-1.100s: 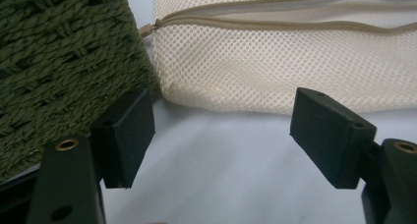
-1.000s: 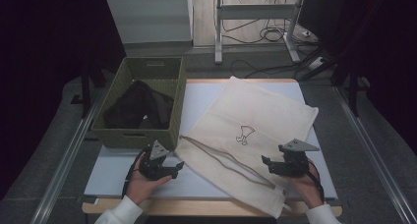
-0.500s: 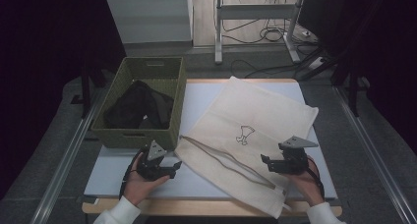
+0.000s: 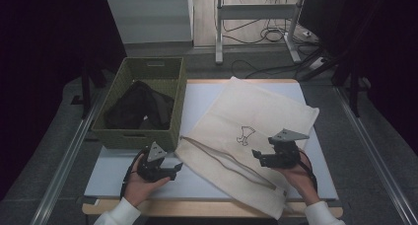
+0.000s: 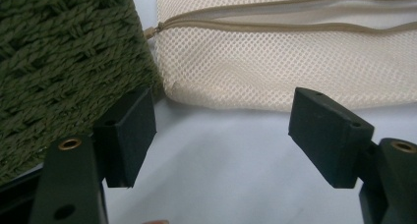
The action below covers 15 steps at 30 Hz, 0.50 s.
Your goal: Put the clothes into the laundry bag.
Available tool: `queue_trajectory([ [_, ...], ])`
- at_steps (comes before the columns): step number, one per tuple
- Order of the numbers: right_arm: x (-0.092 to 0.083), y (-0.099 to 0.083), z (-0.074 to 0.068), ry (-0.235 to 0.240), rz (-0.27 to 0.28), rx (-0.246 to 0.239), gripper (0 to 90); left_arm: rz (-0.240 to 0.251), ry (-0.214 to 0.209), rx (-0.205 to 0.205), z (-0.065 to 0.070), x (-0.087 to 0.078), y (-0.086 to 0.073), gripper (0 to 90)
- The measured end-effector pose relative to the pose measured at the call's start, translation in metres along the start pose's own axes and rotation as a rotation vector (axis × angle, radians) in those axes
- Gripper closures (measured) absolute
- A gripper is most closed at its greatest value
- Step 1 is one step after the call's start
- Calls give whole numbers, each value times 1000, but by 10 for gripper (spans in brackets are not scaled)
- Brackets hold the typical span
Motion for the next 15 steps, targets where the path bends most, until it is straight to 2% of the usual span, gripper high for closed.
queue_trajectory([
  [3, 2, 9, -11, 20, 3, -21, 223, 10, 11, 4, 0, -1, -1, 259],
  [9, 2, 18, -22, 37, -4, -47, 224, 23, 22, 6, -1, -4, 0, 266],
  [15, 2, 30, -29, 55, -2, -67, 261, -2, 13, -4, -3, -2, -3, 264],
])
Point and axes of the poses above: each handheld gripper's, and its own axes: x roughly forward along the jaws, y roughly out of its top, z roughly to its right, the point moved 7 cm from there along x, roughly forward along the jaws, and after that the axes turned 11 degrees about -y, right-handed, at the moved point
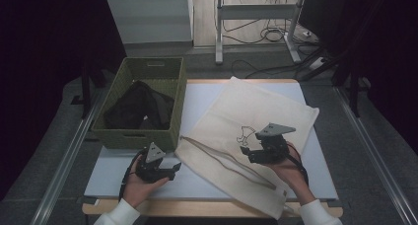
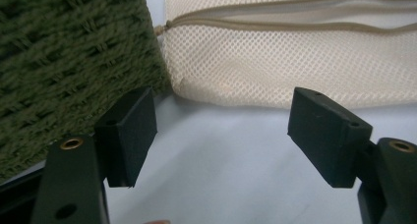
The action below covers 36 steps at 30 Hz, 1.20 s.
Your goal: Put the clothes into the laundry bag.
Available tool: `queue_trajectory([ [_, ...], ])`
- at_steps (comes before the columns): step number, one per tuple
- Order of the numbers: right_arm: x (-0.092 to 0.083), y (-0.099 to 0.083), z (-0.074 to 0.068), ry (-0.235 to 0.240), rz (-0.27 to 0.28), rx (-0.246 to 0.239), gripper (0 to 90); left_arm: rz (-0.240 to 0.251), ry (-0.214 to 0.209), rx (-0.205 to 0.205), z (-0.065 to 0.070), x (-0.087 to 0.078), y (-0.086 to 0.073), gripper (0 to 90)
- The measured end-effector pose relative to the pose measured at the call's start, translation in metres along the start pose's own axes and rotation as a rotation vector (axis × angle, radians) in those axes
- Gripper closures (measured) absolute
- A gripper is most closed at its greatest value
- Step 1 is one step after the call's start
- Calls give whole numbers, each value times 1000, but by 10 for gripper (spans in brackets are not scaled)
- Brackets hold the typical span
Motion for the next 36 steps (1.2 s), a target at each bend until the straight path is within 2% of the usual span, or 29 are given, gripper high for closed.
queue_trajectory([
  [5, 5, 8, -11, 21, -27, -34, 273, 27, -20, -12, 4, 2, 3, 270],
  [11, 15, 19, -20, 37, -62, -58, 282, 11, -32, -7, 5, 7, 1, 268],
  [15, 29, 22, -36, 90, -133, -88, 343, 12, -37, -26, 2, 5, 0, 268],
  [21, 42, 24, -43, 100, -194, -109, 368, -2, -42, -27, 3, 6, -2, 267],
  [24, 52, 19, -45, 107, -224, -119, 379, 16, -38, -11, 5, 4, 0, 275],
  [26, 59, 9, -47, 124, -271, -145, 380, 21, -39, 1, 7, 3, 2, 276],
  [32, 66, -6, -40, 96, -323, -159, 414, -2, -39, 1, 7, 6, 0, 275],
  [34, 72, -15, -42, 116, -365, -165, 463, -3, -37, 1, 7, 6, 0, 271],
  [36, 74, -16, -43, 116, -375, -170, 474, -1, -29, 0, 6, 4, 0, 269],
])
Point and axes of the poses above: each handheld gripper's, and its own axes: x roughly forward along the jaws, y roughly out of its top, z roughly to its right, the point moved 7 cm from there along x, roughly forward along the jaws, and after that the axes turned 11 degrees about -y, right-handed, at the moved point
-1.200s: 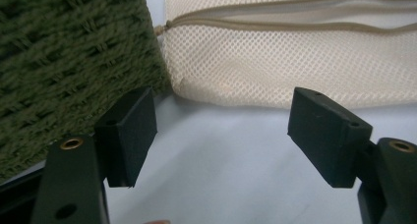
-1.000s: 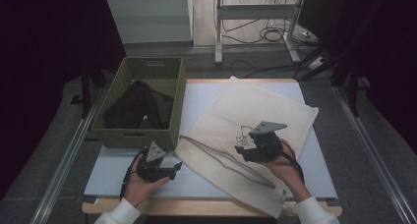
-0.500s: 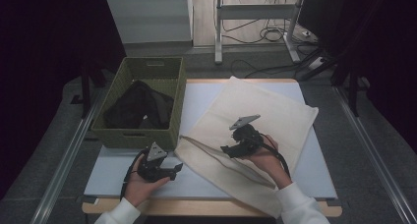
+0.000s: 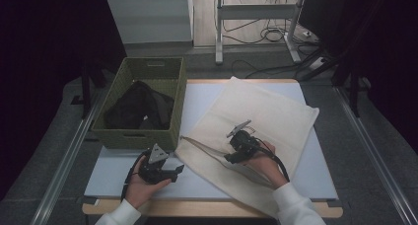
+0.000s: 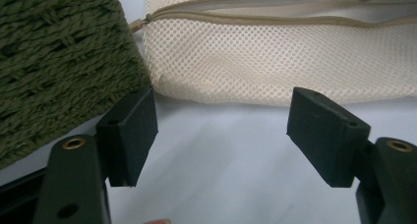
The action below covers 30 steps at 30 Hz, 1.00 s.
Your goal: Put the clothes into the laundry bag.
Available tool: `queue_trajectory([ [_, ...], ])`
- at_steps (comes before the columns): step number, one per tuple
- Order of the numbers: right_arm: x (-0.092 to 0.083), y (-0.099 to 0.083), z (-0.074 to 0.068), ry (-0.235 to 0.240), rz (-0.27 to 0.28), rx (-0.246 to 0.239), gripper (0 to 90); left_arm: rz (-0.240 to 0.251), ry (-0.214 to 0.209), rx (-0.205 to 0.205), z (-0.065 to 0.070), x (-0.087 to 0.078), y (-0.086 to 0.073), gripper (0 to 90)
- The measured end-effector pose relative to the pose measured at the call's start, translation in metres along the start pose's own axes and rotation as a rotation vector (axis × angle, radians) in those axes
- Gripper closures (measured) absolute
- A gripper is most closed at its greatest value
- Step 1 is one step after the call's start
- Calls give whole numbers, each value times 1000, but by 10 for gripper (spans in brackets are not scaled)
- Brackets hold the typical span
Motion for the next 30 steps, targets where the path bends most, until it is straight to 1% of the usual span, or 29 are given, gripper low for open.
queue_trajectory([
  [1, 3, -1, 0, -8, -14, -7, 490, 7, 2, -5, 0, 0, 0, 267],
  [3, 7, -3, 0, -24, -38, -24, 523, 4, 6, -13, -2, 1, 0, 267],
  [4, 9, -4, 0, -37, -39, -29, 557, -4, 9, -17, -2, 2, -1, 267],
  [5, 9, -4, 0, -37, -39, -29, 557, -7, 10, -17, -2, 2, -2, 267],
  [6, 8, -4, 0, -40, -40, -30, 584, -10, 12, -17, -2, 3, -2, 267],
  [9, 8, -5, 0, -44, -43, -38, 683, -10, 18, -17, -1, 3, -2, 267],
  [11, 8, -5, 1, -51, -42, -49, 753, -9, 23, -4, 1, 5, -2, 265],
  [12, 8, -5, 2, -53, -42, -52, 776, -9, 23, -4, 1, 5, -2, 265],
  [13, 8, -5, 2, -53, -42, -52, 776, -10, 21, -4, 2, 5, -2, 265],
  [16, 8, -5, 5, -59, -39, -57, 836, -17, 14, -4, 2, 6, -3, 266],
  [18, 8, -5, 6, -51, -40, -51, 845, -16, 12, -11, 1, 6, -4, 268],
  [19, 8, -5, 7, -40, -37, -49, 853, -11, 18, -20, 0, 5, -4, 286],
  [21, 8, -5, 7, -35, -34, -50, 854, -9, 24, -17, 0, 5, -4, 295],
  [22, 8, -4, 8, -27, -31, -52, 856, -14, 23, -12, 0, 6, -4, 297],
  [23, 5, -3, 10, -9, -22, -42, 857, -13, 21, -13, 1, 7, -4, 297],
  [24, 5, -3, 10, -9, -22, -42, 857, -17, 19, -10, 1, 8, -4, 297],
  [25, 4, -3, 10, -5, -11, -41, 857, -21, 16, -5, 2, 9, -5, 297],
  [27, -2, -1, 11, -5, 6, -39, 858, -22, 27, -1, 2, 10, -5, 304],
  [28, -4, 1, 12, -6, 24, -46, 858, -19, 30, -2, 1, 9, -5, 310],
  [29, -11, 4, 13, -3, 45, -35, 857, -20, 30, -4, 1, 9, -5, 308],
  [30, -11, 4, 13, -3, 45, -35, 857, -19, 33, -5, 0, 9, -5, 308],
])
Point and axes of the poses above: each handheld gripper's, and its own axes: x roughly forward along the jaws, y roughly out of its top, z roughly to its right, the point moved 7 cm from there along x, roughly forward along the jaws, and after that the axes turned 11 degrees about -y, right-handed, at the moved point
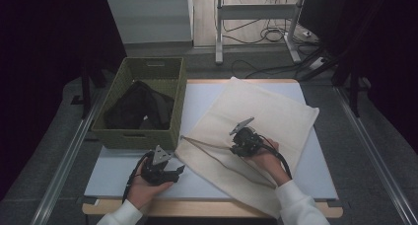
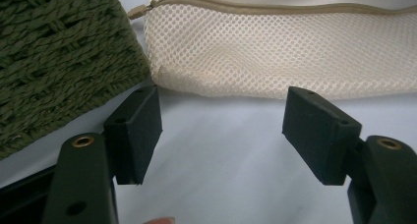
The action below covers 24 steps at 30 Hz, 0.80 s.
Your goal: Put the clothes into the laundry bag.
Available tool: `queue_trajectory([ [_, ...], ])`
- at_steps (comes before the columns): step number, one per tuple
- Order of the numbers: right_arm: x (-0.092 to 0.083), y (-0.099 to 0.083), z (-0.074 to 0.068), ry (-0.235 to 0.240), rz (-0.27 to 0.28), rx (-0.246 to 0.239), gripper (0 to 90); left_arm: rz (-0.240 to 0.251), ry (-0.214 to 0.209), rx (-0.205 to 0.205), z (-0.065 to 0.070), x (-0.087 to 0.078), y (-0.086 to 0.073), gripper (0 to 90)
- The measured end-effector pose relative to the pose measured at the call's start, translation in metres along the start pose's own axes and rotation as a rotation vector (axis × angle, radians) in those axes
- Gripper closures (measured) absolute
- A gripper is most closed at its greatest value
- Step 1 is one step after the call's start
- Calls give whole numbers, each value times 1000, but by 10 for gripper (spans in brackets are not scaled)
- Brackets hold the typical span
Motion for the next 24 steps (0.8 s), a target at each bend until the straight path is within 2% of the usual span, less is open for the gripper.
queue_trajectory([
  [7, -19, 8, 8, 7, 66, 24, 856, -5, -6, -8, -2, 0, -1, 281],
  [10, -21, 9, 10, 7, 76, 27, 856, -19, -6, -10, -3, 2, -3, 271],
  [24, -43, 16, 20, 6, 138, 52, 856, -26, -11, -13, -5, 2, -4, 252],
])
Point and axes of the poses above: each handheld gripper's, and its own axes: x roughly forward along the jaws, y roughly out of its top, z roughly to its right, the point moved 7 cm from there along x, roughly forward along the jaws, and after that the axes turned 11 degrees about -y, right-handed, at the moved point
